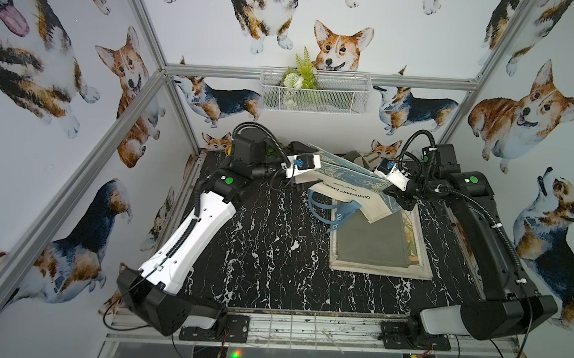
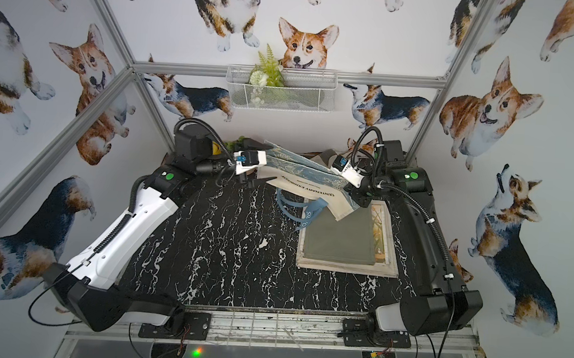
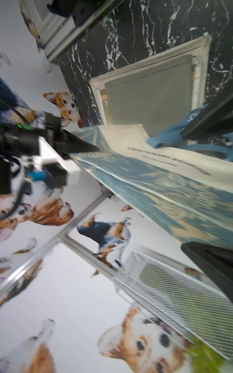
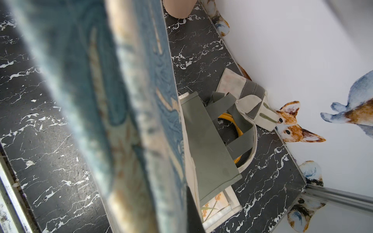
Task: Put away the canvas bag
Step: Press the canvas bag.
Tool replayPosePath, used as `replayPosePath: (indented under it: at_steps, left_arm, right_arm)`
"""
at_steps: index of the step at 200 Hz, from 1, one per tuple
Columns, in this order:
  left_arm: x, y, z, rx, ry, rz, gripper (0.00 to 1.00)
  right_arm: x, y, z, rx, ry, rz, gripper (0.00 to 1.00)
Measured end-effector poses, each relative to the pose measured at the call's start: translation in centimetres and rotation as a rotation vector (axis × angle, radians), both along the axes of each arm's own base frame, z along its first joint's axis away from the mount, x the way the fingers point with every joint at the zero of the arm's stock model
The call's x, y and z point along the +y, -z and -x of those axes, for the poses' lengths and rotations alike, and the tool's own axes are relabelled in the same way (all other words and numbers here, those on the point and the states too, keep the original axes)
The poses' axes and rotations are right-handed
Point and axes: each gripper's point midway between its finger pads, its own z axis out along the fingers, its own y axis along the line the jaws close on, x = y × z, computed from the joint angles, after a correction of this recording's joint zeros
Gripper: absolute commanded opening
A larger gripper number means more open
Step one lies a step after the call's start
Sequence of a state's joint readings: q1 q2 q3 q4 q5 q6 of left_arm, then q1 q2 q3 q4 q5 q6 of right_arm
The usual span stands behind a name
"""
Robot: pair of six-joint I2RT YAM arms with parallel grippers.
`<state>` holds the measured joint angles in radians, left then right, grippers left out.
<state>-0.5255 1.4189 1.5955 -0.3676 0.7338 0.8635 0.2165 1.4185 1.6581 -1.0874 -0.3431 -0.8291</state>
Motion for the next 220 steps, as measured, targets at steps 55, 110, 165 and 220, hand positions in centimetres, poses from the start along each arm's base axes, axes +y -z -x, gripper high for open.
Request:
replayPosePath:
  at_steps: [55, 110, 165, 220]
  left_arm:
    - [-3.3, 0.6, -0.2, -0.038, 0.009, -0.088, 0.83]
    - [-6.6, 2.2, -1.5, -0.073, -0.004, -0.173, 0.84]
    - [-8.1, 5.0, -3.7, -0.073, -0.051, -0.244, 0.71]
    - [-7.7, 6.8, -4.8, -0.044, -0.097, -0.286, 0.0]
  right_arm:
    - [-0.2, 0.2, 0.3, 0.011, 0.004, 0.019, 0.0]
    - [0.2, 0.6, 1.0, 0.003, -0.022, 0.056, 0.0]
    - [0.4, 1.0, 1.1, -0.008, -0.039, 0.099, 0.0]
    - [0.5, 0.7, 1.4, -0.046, -0.035, 0.106, 0.3]
